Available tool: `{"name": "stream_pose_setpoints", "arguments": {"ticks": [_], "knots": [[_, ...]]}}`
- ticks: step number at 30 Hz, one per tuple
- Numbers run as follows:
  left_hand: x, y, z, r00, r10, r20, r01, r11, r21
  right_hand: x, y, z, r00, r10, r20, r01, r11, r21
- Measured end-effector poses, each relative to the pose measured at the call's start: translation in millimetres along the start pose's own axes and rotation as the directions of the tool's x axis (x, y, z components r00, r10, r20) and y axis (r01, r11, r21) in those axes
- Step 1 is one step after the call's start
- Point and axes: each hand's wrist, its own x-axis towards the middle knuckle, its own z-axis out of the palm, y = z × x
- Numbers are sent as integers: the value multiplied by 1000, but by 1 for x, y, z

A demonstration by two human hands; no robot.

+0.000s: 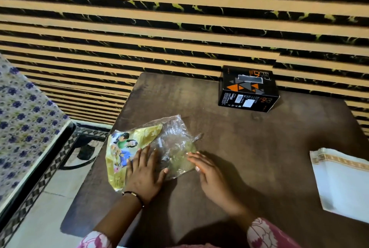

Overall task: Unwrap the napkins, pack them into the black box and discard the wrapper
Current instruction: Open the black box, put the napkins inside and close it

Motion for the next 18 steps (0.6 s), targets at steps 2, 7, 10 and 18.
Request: {"name": "stream_pose_setpoints", "arguments": {"ticks": [2,7,10,18], "knots": [[9,23,-6,996,71,-54,-72,997,-28,0,10,-20,996,56,-63,-55,998,18],[53,92,-14,968,234,-88,-247,947,-204,6,41,-88,962,236,-141,-226,971,82],[86,137,-20,964,258,-69,-266,899,-347,22,69,-125,885,422,-196,-403,906,128],[172,216,-22,982,177,66,-136,906,-401,86,131,-192,701,649,-295,-497,742,450]]}}
